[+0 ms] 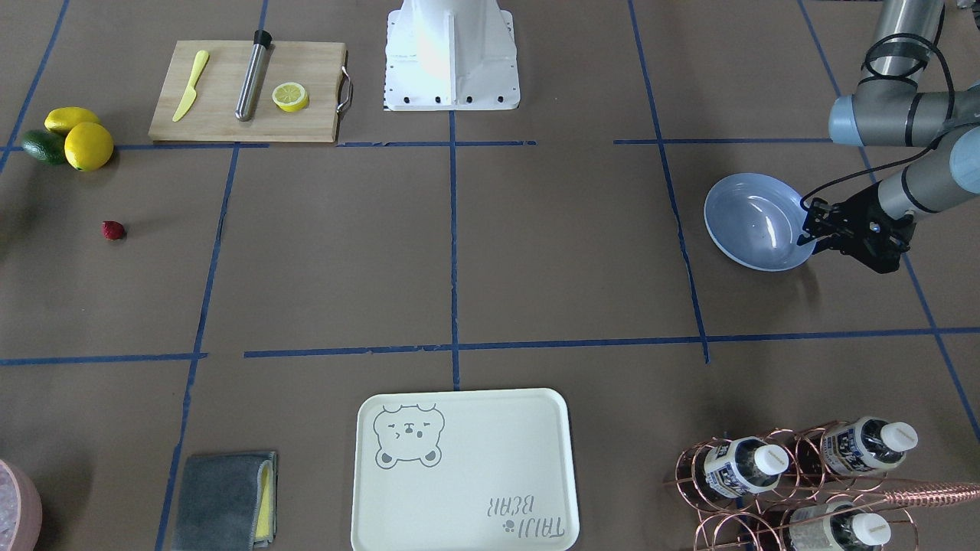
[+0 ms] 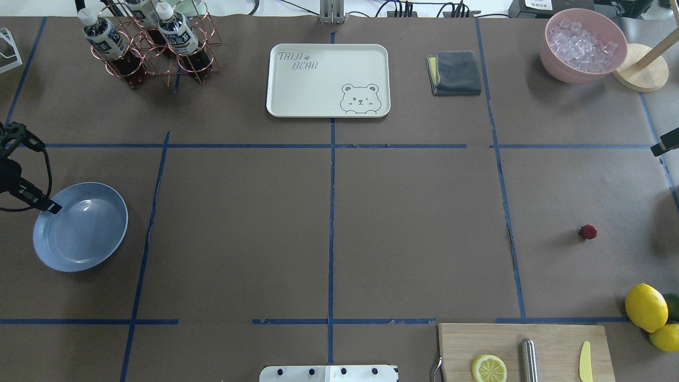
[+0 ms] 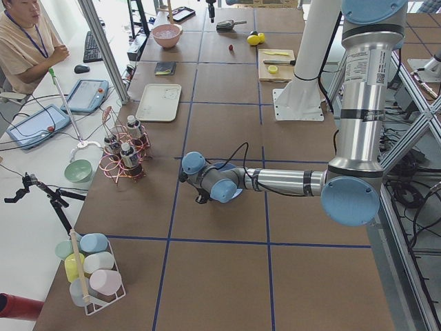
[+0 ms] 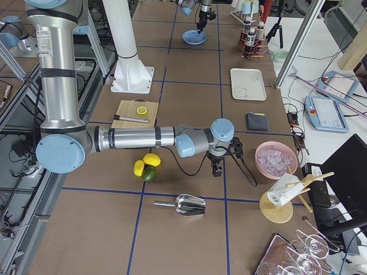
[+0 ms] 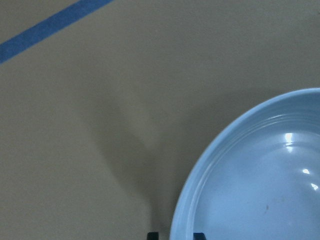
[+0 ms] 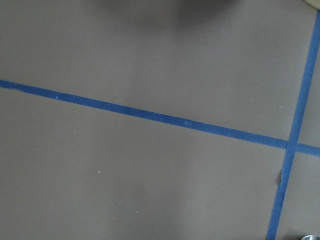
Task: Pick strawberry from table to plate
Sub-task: 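Reach the left gripper down to the rim of the light blue plate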
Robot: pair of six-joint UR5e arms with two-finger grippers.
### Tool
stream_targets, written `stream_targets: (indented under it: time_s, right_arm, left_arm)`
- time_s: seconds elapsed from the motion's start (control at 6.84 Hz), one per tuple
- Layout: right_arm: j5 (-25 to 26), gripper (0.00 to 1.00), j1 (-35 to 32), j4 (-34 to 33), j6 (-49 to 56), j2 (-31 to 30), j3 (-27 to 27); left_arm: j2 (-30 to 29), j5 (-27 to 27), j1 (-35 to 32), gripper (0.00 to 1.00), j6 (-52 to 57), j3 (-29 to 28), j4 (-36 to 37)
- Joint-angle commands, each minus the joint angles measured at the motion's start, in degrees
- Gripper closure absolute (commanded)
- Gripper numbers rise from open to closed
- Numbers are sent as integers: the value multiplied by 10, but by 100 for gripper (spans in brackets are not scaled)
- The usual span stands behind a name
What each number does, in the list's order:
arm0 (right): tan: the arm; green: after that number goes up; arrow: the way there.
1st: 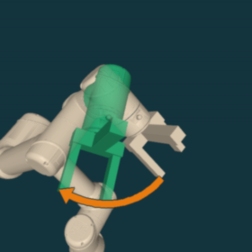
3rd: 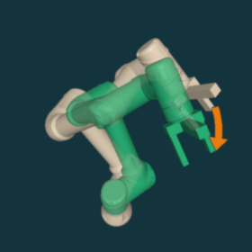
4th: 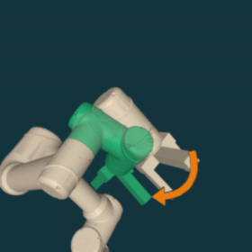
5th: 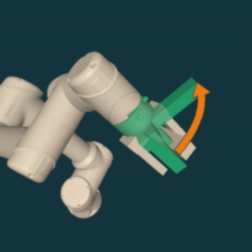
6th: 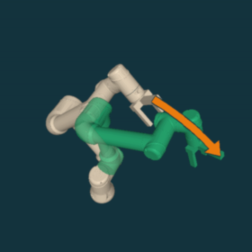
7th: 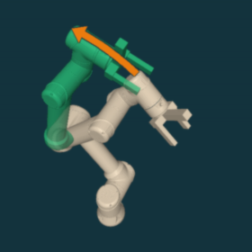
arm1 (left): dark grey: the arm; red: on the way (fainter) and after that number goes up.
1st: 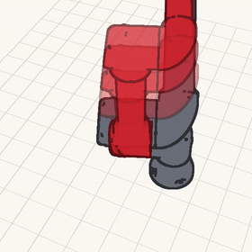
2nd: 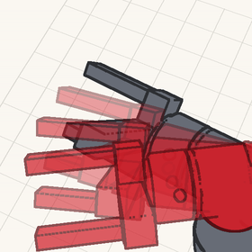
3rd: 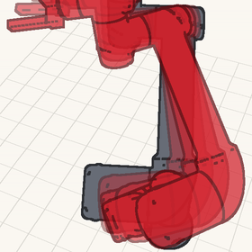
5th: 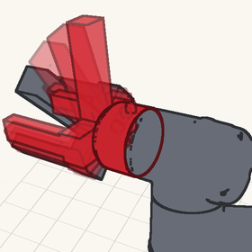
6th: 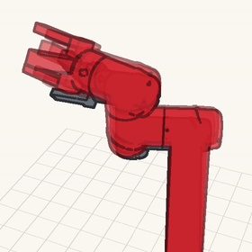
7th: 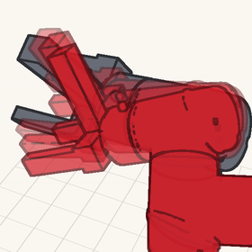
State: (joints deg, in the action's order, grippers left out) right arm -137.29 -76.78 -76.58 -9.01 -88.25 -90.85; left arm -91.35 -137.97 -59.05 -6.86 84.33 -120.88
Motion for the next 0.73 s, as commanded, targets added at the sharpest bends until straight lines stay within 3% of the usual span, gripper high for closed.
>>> stream_targets:
  time_s: [0.0, 0.44, 0.58]
  right_arm:
    - [0, 0, 1, 0, 0, 1, -1]
    - [0, 0, 1, 0, 0, 1, -1]
    - [0, 0, 1, 0, 0, 1, -2]
  left_arm:
    - [0, 1, 1, 62, 0, 0, 0]
    - [0, 1, 3, 71, 1, 0, -1]
    - [1, 1, 3, 90, 1, 2, -1]
